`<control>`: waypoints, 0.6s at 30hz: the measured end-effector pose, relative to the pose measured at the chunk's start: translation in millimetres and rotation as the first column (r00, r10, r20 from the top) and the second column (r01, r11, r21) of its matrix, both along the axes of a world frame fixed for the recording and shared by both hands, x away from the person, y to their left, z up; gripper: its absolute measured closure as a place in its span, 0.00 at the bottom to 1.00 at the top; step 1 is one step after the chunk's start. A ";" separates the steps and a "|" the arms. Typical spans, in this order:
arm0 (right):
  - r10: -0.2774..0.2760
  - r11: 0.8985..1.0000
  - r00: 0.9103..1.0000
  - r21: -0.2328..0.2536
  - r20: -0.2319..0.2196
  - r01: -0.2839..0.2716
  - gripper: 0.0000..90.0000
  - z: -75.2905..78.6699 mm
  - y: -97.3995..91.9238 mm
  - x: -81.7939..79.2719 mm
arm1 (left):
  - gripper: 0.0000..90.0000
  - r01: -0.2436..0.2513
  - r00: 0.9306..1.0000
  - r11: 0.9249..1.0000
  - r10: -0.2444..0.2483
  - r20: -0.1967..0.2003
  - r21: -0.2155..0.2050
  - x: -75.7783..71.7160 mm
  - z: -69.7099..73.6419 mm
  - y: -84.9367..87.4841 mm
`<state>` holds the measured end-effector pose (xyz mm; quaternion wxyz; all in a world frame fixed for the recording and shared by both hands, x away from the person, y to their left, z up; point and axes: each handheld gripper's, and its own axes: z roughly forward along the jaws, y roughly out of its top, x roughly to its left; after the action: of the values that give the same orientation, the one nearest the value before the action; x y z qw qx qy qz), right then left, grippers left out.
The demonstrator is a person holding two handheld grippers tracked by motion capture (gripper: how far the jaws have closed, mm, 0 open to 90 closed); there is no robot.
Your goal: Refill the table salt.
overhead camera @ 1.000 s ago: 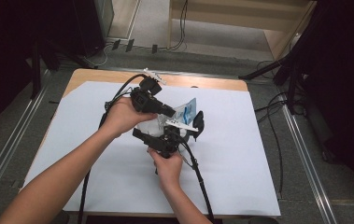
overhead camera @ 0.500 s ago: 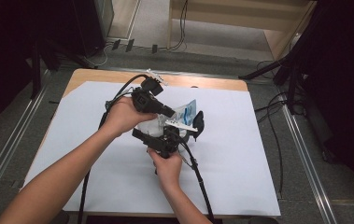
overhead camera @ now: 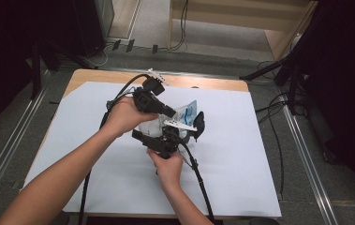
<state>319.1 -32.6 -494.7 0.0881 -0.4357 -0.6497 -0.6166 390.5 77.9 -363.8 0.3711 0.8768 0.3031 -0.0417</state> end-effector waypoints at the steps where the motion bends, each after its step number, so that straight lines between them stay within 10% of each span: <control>1: 0.000 1.000 1.000 0.000 0.000 0.000 0.59 0.0 0.0 0.0 | 1.00 0.000 1.000 1.000 0.000 0.000 0.000 0.0 0.0 0.0; 18: -0.009 1.000 1.000 -0.022 0.027 0.010 0.60 0.8 0.3 0.0 | 1.00 0.001 1.000 1.000 -0.001 0.011 0.012 -0.5 1.7 -2.4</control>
<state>319.1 -32.3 -493.9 0.0717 -0.4314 -0.6555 -0.6157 390.0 75.6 -362.1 0.3673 0.8794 0.3008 -0.0351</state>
